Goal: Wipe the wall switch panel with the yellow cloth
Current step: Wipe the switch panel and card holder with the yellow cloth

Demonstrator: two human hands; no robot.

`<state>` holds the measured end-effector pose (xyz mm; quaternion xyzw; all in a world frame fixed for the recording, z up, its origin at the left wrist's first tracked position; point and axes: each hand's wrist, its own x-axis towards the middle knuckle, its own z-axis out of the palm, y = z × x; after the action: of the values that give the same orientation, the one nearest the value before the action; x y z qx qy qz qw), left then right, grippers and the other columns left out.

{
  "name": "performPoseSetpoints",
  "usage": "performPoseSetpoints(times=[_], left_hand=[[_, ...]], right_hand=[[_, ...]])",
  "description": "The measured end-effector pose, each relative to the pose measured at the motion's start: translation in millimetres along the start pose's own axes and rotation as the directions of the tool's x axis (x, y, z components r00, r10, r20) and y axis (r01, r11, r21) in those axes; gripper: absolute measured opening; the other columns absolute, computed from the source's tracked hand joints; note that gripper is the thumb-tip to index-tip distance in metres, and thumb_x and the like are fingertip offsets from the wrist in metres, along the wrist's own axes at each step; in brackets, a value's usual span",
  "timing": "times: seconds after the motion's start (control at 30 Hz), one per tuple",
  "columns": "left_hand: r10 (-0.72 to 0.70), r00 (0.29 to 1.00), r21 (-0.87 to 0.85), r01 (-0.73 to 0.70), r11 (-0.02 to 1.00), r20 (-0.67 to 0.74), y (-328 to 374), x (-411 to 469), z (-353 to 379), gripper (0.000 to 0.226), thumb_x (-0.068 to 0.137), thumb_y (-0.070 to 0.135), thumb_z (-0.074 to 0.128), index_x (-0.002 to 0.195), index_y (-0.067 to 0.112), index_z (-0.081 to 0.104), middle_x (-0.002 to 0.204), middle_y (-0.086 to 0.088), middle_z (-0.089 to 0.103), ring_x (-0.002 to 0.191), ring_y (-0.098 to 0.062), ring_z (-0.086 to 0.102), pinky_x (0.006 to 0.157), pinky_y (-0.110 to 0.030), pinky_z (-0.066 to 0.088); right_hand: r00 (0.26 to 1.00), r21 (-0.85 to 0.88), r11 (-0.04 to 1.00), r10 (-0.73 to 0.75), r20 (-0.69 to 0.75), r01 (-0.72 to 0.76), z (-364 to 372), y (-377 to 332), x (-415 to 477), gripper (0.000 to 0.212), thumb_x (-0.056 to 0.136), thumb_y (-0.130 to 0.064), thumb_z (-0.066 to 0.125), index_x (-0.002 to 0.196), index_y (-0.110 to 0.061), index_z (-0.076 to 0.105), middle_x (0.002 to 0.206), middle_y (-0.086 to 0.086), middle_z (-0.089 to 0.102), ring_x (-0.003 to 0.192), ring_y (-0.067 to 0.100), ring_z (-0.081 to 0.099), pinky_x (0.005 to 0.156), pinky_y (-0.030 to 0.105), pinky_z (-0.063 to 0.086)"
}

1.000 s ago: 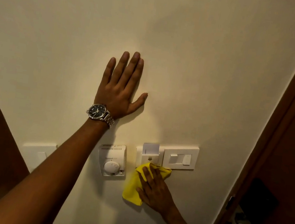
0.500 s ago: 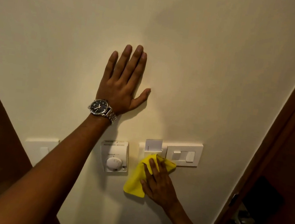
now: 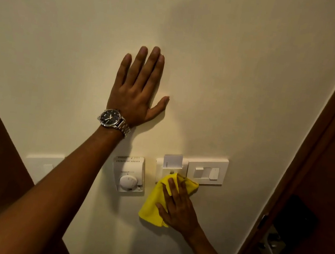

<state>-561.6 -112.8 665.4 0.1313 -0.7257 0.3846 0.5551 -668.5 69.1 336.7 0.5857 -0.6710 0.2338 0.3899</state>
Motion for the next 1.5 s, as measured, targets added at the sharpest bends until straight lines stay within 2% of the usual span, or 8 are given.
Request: performPoseSetpoints(times=[0.23,0.43,0.57,0.7,1.03,1.17,1.37,1.5], left_hand=[[-0.003,1.0,-0.001,0.003,1.0,-0.014,-0.9,2.6,-4.6,0.081,0.103,0.061,0.046,0.162,0.005,0.036,0.167,-0.016,0.038,0.156,-0.037,0.035,0.129,-0.053,0.025],[0.006,1.0,-0.01,-0.006,1.0,-0.015,0.1,2.9,-5.0,0.08,0.103,0.06,0.047,0.16,0.005,0.039,0.166,-0.016,0.04,0.155,-0.037,0.037,0.128,-0.055,0.029],[-0.001,1.0,-0.007,0.001,1.0,-0.012,-1.2,3.3,-1.9,0.082,0.103,0.061,0.045,0.162,0.006,0.035,0.168,-0.016,0.037,0.157,-0.037,0.034,0.13,-0.054,0.024],[0.001,1.0,-0.014,-0.001,1.0,-0.007,-0.1,1.2,-2.9,0.081,0.103,0.061,0.045,0.161,0.005,0.037,0.167,-0.016,0.038,0.156,-0.037,0.035,0.129,-0.055,0.026],[-0.003,1.0,-0.03,0.002,1.0,-0.005,-1.7,0.4,-1.5,0.081,0.103,0.061,0.045,0.162,0.006,0.035,0.168,-0.016,0.036,0.157,-0.036,0.032,0.131,-0.053,0.022],[0.002,1.0,-0.026,-0.003,1.0,-0.015,-2.1,-0.1,0.2,0.082,0.103,0.061,0.045,0.162,0.006,0.034,0.168,-0.016,0.035,0.157,-0.037,0.032,0.13,-0.054,0.023],[-0.001,1.0,-0.037,0.002,0.999,0.004,-0.8,0.8,-3.1,0.081,0.103,0.061,0.045,0.162,0.005,0.035,0.168,-0.017,0.036,0.157,-0.039,0.033,0.129,-0.056,0.026],[0.002,1.0,-0.012,-0.002,1.0,-0.002,-3.9,-0.7,-1.9,0.084,0.103,0.062,0.044,0.163,0.005,0.031,0.168,-0.018,0.034,0.157,-0.039,0.032,0.13,-0.056,0.023]], right_hand=[[0.979,0.031,0.989,0.145,-0.144,-0.142,-5.3,-2.3,39.3,0.07,0.107,-0.049,0.038,0.162,-0.013,0.015,0.172,0.012,0.004,0.159,0.035,0.006,0.129,0.047,0.017],[0.93,0.09,0.925,0.368,0.02,-0.368,4.1,-33.3,14.7,0.074,0.107,-0.055,0.029,0.162,-0.009,0.011,0.171,0.016,-0.009,0.158,0.038,-0.005,0.098,0.064,0.053],[0.822,0.264,0.796,0.569,-0.017,-0.545,-13.1,-46.8,62.0,0.077,0.106,-0.058,0.032,0.163,-0.015,0.002,0.171,0.014,0.002,0.157,0.039,0.008,0.107,0.061,0.047],[0.8,0.281,0.769,0.6,-0.006,-0.574,-6.3,-62.9,35.2,0.076,0.107,-0.055,0.028,0.163,-0.014,-0.003,0.171,0.012,-0.009,0.147,0.047,0.025,0.091,0.059,0.059],[0.676,0.377,0.629,0.737,-0.012,-0.68,10.1,-88.7,41.6,0.072,0.109,-0.047,0.025,0.162,-0.006,-0.002,0.17,0.019,-0.011,0.152,0.053,0.017,0.105,0.064,0.048],[0.551,0.525,0.463,0.835,0.012,-0.714,11.0,-90.4,79.7,0.071,0.11,-0.04,0.032,0.157,0.01,0.013,0.166,0.032,-0.001,0.155,0.052,0.002,0.129,0.056,0.014],[0.777,0.376,0.741,0.624,-0.079,-0.557,7.3,-74.7,39.5,0.067,0.111,-0.044,0.024,0.162,-0.011,-0.004,0.17,0.015,-0.014,0.146,0.058,0.025,0.106,0.061,0.049],[0.812,0.322,0.796,0.571,-0.12,-0.512,5.6,-51.4,59.0,0.065,0.111,-0.04,0.029,0.163,-0.008,0.006,0.17,0.019,-0.002,0.157,0.044,0.009,0.126,0.056,0.025]])
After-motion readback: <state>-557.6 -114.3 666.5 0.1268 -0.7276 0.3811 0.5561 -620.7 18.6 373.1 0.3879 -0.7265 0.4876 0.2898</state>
